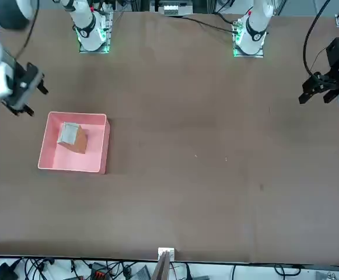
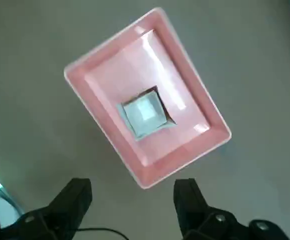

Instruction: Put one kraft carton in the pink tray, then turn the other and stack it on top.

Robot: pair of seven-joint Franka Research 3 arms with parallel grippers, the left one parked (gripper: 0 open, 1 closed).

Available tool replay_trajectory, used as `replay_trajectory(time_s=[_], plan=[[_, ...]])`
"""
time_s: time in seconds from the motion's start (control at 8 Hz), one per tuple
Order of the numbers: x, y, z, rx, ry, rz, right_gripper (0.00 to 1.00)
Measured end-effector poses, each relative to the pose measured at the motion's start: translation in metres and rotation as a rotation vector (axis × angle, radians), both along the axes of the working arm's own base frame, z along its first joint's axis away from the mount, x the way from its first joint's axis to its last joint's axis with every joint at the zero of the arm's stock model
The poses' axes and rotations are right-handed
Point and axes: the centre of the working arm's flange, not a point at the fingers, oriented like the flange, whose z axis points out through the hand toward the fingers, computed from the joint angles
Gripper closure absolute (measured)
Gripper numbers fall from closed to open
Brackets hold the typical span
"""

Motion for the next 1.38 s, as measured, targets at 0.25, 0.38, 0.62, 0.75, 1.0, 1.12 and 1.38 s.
replay_trajectory(time_s=[0.25,0.38,0.62,0.75,1.0,1.12,1.38], plan=[[-0.004,0.007,0.043,0.056,-0.007,-0.332,0.00],[-0.006,0.009,0.059,0.066,-0.016,-0.463,0.00],[-0.008,0.012,0.079,0.077,-0.033,-0.673,0.00],[-0.008,0.012,0.084,0.080,-0.036,-0.783,0.00],[-0.009,0.013,0.092,0.081,-0.037,-0.939,0.00],[-0.009,0.012,0.097,0.083,-0.040,-0.972,0.00],[-0.009,0.011,0.100,0.086,-0.043,-1.046,0.00]])
